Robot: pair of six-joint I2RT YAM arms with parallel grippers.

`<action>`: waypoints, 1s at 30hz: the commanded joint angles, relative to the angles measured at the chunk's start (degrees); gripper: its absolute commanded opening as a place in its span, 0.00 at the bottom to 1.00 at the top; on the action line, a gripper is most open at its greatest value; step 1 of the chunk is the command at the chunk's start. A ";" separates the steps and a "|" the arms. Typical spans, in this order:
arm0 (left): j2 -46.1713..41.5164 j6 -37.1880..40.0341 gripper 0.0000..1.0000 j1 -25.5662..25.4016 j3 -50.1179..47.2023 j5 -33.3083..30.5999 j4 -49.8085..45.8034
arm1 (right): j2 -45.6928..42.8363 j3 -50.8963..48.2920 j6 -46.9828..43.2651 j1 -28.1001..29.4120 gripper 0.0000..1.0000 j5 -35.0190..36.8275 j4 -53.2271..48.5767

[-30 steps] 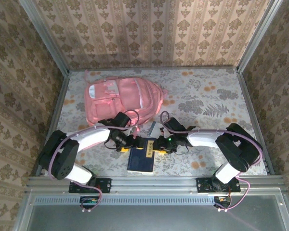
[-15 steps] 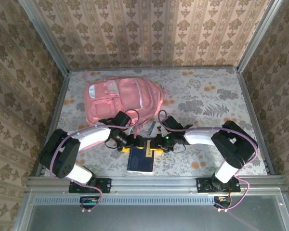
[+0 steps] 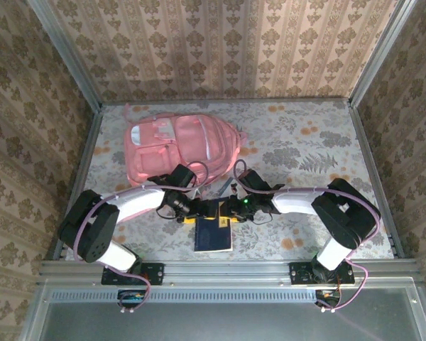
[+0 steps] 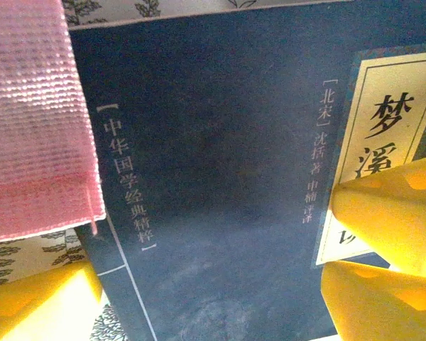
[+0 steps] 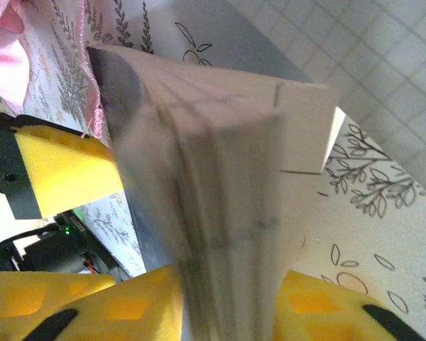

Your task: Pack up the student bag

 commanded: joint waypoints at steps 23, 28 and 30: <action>-20.72 -2.08 0.91 7.95 2.30 10.93 2.55 | -27.51 3.07 -0.52 -7.76 0.13 -3.59 -8.72; -21.84 -4.79 0.93 8.15 3.32 15.30 9.60 | -30.63 6.33 0.44 -8.52 0.14 -6.31 -7.98; -21.77 -7.02 0.93 8.18 2.69 16.74 13.04 | -31.77 7.01 1.38 -8.69 0.13 -6.71 -6.92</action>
